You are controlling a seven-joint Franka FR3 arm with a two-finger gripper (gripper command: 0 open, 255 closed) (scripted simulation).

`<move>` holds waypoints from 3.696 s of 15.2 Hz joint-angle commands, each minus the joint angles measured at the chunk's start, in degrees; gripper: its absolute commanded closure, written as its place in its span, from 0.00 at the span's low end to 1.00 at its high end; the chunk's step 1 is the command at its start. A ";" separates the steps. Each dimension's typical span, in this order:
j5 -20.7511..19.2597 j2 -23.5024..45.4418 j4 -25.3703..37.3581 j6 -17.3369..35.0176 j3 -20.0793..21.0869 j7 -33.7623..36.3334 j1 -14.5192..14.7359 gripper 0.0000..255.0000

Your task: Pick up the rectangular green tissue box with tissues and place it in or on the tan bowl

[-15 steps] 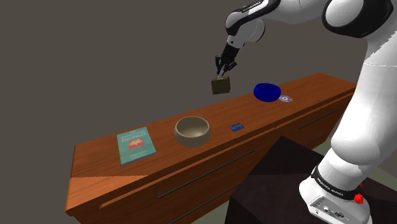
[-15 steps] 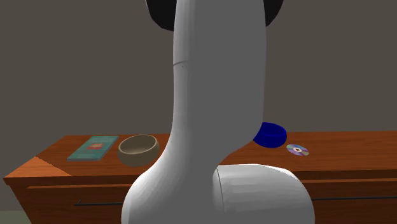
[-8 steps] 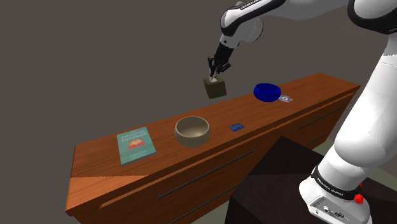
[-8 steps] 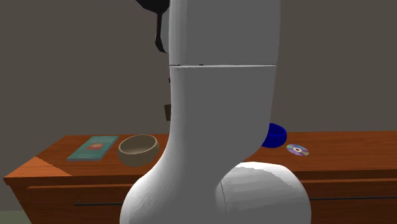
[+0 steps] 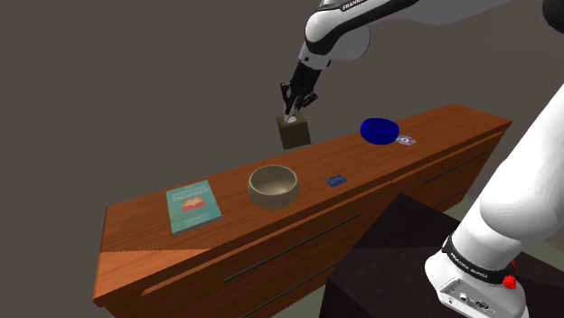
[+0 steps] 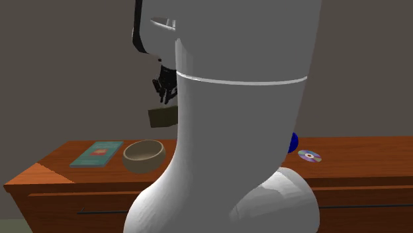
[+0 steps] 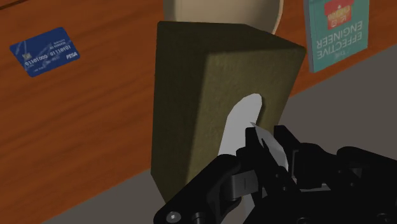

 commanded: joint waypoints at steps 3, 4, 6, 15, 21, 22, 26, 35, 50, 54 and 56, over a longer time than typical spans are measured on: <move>-1.18 -2.57 -2.56 1.31 2.85 5.85 2.38 1.00; -1.51 -3.06 -2.92 1.50 3.62 7.38 2.94 1.00; -2.20 -3.88 -3.44 1.81 5.18 10.49 4.07 1.00; -3.93 -4.09 -5.72 5.31 9.59 18.22 6.91 1.00; -3.46 -2.32 -8.58 9.90 9.80 17.44 7.11 1.00; -3.39 -1.98 -9.02 10.66 9.84 17.31 7.14 1.00; -3.07 -0.50 -10.64 13.73 9.98 16.77 7.27 1.00; -2.48 2.74 -13.11 19.38 10.23 15.72 7.50 1.00; -1.82 -2.55 -13.18 14.08 9.70 15.26 6.99 0.00; -1.71 -3.86 -13.08 12.64 9.48 15.19 6.92 0.00; -1.72 -3.86 -13.08 12.64 9.48 15.19 6.92 0.00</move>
